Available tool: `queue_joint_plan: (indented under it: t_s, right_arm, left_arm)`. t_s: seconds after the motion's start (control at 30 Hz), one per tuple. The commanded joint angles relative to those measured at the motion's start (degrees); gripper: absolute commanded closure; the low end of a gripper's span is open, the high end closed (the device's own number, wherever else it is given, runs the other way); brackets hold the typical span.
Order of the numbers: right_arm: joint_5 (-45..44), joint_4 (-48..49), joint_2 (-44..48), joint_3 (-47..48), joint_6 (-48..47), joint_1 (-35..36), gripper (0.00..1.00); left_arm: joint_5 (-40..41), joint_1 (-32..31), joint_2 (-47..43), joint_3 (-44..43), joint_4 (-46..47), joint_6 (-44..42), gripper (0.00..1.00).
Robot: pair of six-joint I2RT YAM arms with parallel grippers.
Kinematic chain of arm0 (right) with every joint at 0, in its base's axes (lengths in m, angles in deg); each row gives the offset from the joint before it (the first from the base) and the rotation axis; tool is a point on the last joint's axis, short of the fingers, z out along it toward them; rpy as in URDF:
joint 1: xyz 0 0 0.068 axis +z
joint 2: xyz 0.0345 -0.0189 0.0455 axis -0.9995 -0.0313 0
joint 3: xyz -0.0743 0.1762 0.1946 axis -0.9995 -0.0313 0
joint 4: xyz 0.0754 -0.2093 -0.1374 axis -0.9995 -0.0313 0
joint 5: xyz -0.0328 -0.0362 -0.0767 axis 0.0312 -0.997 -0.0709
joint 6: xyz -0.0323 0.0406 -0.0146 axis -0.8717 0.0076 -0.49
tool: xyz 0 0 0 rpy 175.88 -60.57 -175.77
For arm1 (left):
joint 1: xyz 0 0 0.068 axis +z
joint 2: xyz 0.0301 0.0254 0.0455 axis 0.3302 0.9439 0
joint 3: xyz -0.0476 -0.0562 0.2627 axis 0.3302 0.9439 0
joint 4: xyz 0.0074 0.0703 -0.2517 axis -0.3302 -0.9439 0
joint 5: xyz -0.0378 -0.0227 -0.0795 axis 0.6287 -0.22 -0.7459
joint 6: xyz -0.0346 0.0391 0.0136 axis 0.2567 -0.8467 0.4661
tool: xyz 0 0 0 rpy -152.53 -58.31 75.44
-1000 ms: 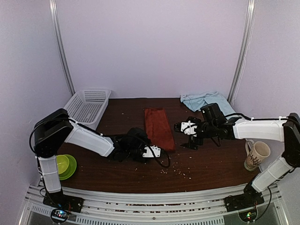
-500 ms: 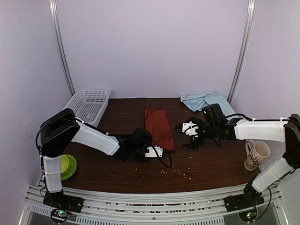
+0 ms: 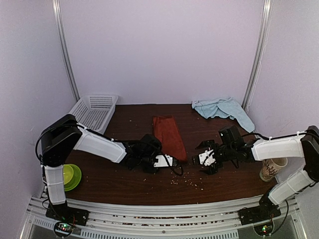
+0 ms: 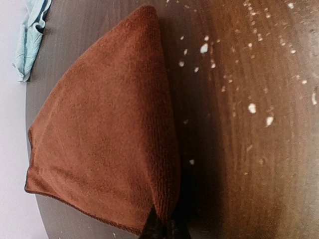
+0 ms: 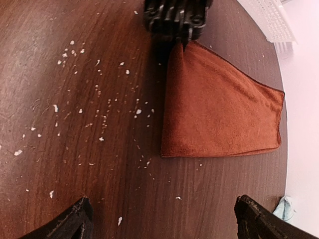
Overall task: Roll the towels
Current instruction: Pick up the towel from the center of the board, then roll the towel at the center of the board.
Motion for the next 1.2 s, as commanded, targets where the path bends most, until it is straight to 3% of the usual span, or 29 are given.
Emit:
queue_joint_plan:
  t_s: [0.0,0.7,1.17]
  right_arm:
    - [1.04,4.91,-1.48,-0.69,-5.82,1.95,0.02]
    - [-19.11,23.0,-13.41,-3.23,-1.39,14.89,0.17]
    - [-28.29,29.98,-19.76,-2.86,0.29,17.92,0.34]
  left_arm:
    - [-8.75,0.73,-2.2,2.34,-2.43,3.93,1.0]
    - [-27.33,8.05,-5.66,3.4,-4.37,9.46,1.0]
    - [-32.29,10.47,-6.39,2.61,-5.17,10.96,1.0]
